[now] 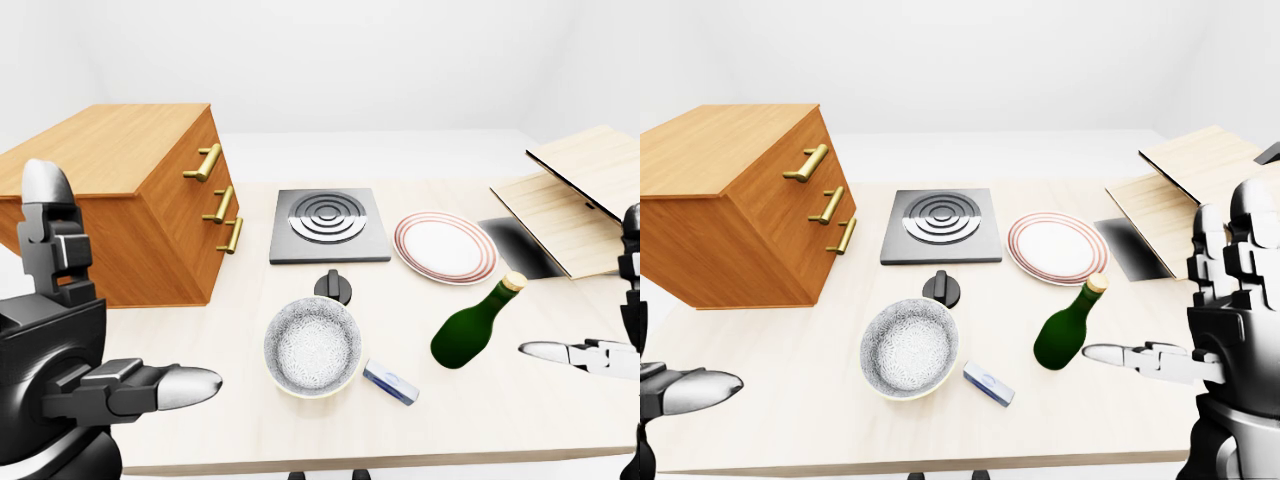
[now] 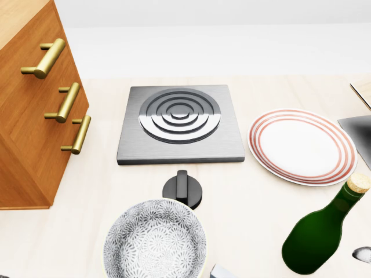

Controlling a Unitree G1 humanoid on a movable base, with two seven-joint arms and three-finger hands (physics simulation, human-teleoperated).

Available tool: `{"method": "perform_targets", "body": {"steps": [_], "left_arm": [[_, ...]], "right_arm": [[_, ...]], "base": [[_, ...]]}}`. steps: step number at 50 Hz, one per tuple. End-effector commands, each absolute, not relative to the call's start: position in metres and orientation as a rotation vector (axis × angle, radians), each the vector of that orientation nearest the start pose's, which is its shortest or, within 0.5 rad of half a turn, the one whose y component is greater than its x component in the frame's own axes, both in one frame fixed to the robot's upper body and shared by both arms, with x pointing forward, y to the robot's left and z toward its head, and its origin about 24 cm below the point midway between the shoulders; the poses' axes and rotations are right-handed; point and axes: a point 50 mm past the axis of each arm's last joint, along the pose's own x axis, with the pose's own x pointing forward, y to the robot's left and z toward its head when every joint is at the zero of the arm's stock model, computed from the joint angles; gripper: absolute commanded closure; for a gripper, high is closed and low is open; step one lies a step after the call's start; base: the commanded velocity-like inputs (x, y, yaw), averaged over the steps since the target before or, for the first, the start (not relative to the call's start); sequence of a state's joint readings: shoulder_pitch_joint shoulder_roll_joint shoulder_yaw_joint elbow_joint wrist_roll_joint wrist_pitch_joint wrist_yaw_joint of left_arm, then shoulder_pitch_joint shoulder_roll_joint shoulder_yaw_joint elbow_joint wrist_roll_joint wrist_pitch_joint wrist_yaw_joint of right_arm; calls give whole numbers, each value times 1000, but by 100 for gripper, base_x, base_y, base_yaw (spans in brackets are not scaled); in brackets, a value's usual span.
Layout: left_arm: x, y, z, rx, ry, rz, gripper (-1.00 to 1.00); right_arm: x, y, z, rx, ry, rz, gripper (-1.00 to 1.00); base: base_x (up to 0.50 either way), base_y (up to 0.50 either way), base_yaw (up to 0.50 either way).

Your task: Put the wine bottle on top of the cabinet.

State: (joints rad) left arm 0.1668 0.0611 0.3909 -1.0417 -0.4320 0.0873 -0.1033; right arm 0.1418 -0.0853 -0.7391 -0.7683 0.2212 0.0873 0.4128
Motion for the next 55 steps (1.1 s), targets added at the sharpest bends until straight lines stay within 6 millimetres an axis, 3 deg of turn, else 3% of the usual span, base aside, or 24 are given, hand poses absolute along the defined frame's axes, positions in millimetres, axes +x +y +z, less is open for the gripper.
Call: {"method": "perform_targets", "body": {"steps": [1, 33, 55], "left_arm": [[138, 201, 223, -32, -835, 43, -100], [138, 201, 223, -27, -837, 44, -100], [137, 202, 224, -28, -846, 46, -100]], "right_arm": [[154, -274, 179, -269, -495, -210, -100], [171, -281, 151, -192, -375, -212, -100], [189, -285, 121, -116, -254, -205, -100]], "base": [[0, 0, 0], [0, 0, 0], [0, 0, 0]]}}
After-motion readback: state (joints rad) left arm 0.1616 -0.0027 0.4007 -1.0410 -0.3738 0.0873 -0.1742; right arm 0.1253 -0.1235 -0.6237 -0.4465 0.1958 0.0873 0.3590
